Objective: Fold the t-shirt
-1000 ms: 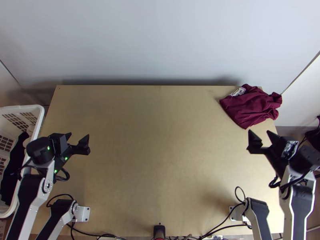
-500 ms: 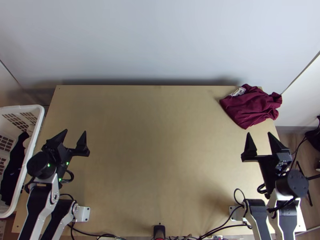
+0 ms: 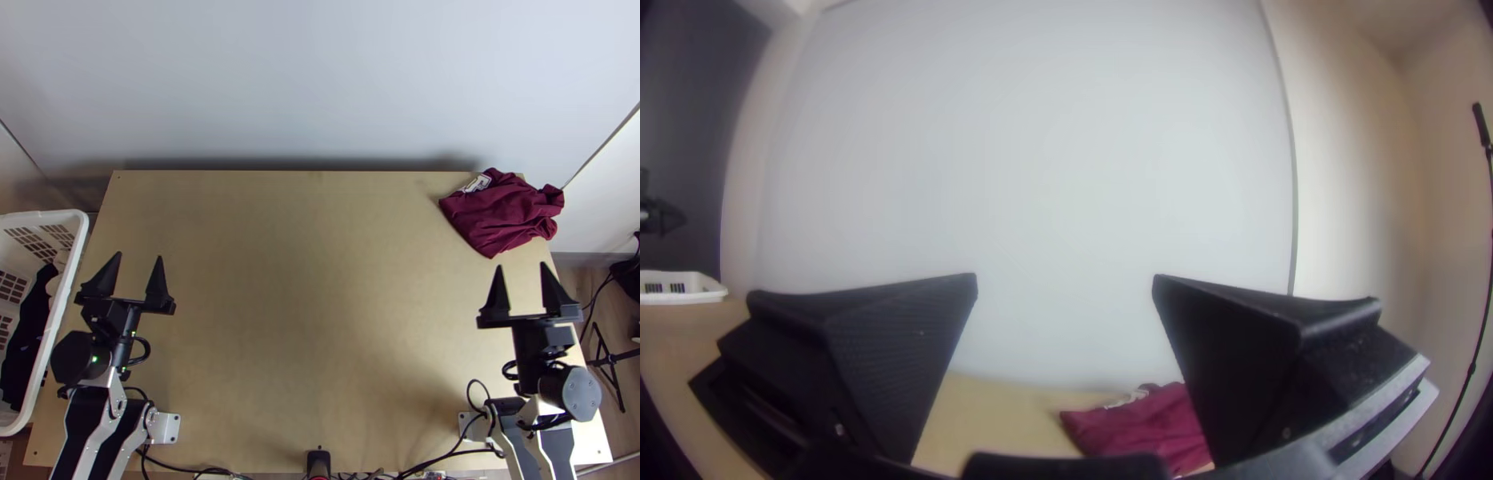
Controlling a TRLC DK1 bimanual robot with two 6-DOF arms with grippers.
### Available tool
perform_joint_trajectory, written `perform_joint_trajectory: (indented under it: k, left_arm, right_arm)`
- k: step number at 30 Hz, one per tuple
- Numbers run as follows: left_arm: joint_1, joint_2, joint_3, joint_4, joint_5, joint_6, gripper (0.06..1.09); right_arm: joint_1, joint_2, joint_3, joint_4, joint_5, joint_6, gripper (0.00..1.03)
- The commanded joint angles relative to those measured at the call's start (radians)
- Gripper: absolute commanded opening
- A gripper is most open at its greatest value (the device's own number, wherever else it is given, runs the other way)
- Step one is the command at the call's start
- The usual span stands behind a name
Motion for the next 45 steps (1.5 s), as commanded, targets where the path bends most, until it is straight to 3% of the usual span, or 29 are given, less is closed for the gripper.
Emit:
perform_joint_trajectory:
  k: [1,8,11,16,22,28,30,45]
  left_arm:
    - [-0.011,-0.056,-0.037,0.103,-0.006,0.035,1.04]
    - [-0.012,-0.105,-0.097,0.131,-0.006,0.029,1.04]
    - [-0.012,-0.117,-0.172,0.152,-0.007,0.009,1.04]
    - [0.012,-0.125,-0.179,0.046,-0.007,-0.091,1.04]
    - [-0.021,-0.167,-0.179,-0.144,-0.006,-0.091,1.04]
    - [-0.038,-0.384,-0.183,-0.495,-0.006,-0.100,1.04]
    - [-0.040,-0.377,-0.183,-0.564,-0.006,-0.103,1.04]
    - [0.029,-0.383,-0.181,-0.556,-0.006,-0.103,1.04]
  right_arm:
    - [0.082,-0.131,-0.107,0.072,0.007,-0.131,0.92]
    - [0.081,-0.126,-0.108,0.057,0.034,-0.048,0.92]
    - [0.084,-0.130,-0.108,-0.047,0.037,0.008,0.92]
    - [0.093,-0.131,-0.111,-0.225,0.039,0.002,0.97]
    - [0.101,-0.133,-0.110,-0.325,0.037,0.030,0.98]
    - [0.119,-0.133,-0.111,-0.512,0.037,0.028,0.98]
    - [0.099,-0.133,-0.111,-0.511,0.037,0.031,0.98]
    - [0.073,-0.130,-0.111,-0.511,0.037,0.031,0.98]
